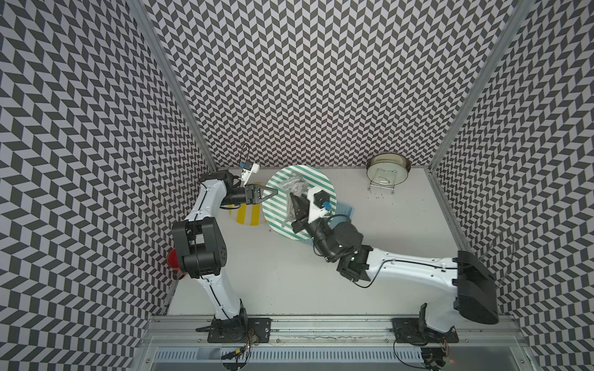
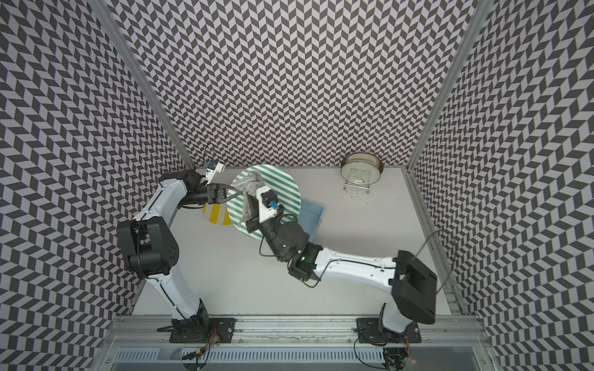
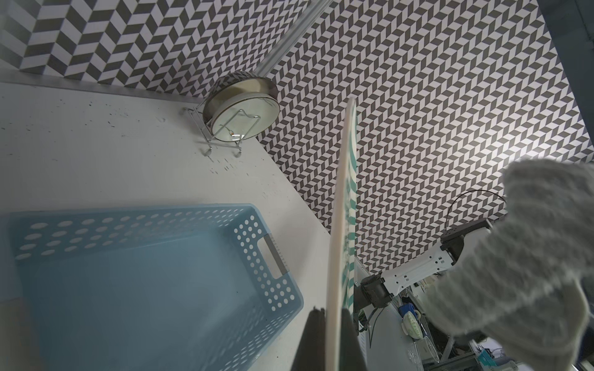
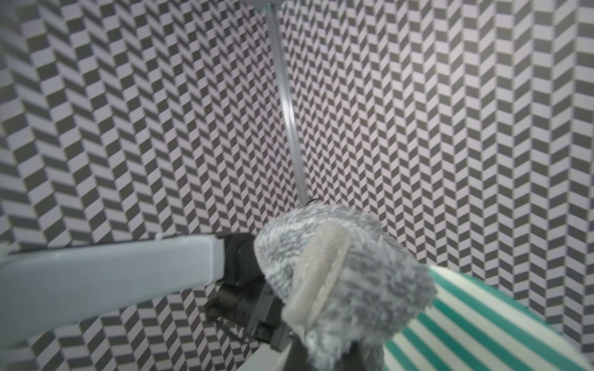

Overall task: Wipe the wet plate dry
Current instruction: Wipe the plate with towel, then place the plate on the plate.

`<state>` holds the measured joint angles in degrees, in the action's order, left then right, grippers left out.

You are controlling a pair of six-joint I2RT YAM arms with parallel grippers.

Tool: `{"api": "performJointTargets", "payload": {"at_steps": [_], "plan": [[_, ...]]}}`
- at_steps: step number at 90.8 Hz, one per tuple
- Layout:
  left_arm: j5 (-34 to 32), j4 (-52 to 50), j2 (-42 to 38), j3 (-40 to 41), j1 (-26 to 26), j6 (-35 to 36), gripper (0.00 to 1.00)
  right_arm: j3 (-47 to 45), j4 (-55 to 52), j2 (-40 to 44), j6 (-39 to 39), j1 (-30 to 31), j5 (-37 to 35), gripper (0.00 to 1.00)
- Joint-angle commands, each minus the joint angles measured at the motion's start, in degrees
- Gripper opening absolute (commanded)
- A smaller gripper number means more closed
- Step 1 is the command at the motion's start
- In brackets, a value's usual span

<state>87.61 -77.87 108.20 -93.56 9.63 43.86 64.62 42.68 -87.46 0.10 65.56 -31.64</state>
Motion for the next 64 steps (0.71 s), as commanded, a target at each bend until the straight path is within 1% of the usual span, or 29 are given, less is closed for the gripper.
{"api": "performJointTargets", "payload": {"at_steps": [1, 14, 31, 46, 53, 64], "plan": [[8.2, 0.1, 2.1, -3.6, 3.3, -0.6, 0.0, -5.5, -9.0, 5.7, 6.0, -2.4, -2.7, 0.0], [9.0, 0.1, 3.7, -7.3, 6.1, -3.1, 0.0, -13.4, -12.4, 13.3, 9.4, -6.0, -3.7, 0.0], [8.9, 0.1, 4.0, -13.2, 6.4, -6.6, 0.0, -19.6, -18.6, 19.2, 14.1, -10.2, -6.2, 0.0], [6.9, 0.1, 5.5, -17.9, 6.9, -9.0, 0.0, -23.9, -24.9, 24.1, 19.2, -16.0, -4.7, 0.0], [6.0, 0.2, 6.9, -18.9, 8.7, -10.0, 0.0, -25.9, -27.4, 26.8, 19.4, -17.5, -5.1, 0.0], [4.3, 0.1, 9.0, -19.4, 12.9, -10.3, 0.0, -28.9, -29.8, 30.7, 18.8, -18.5, -6.5, 0.0]]}}
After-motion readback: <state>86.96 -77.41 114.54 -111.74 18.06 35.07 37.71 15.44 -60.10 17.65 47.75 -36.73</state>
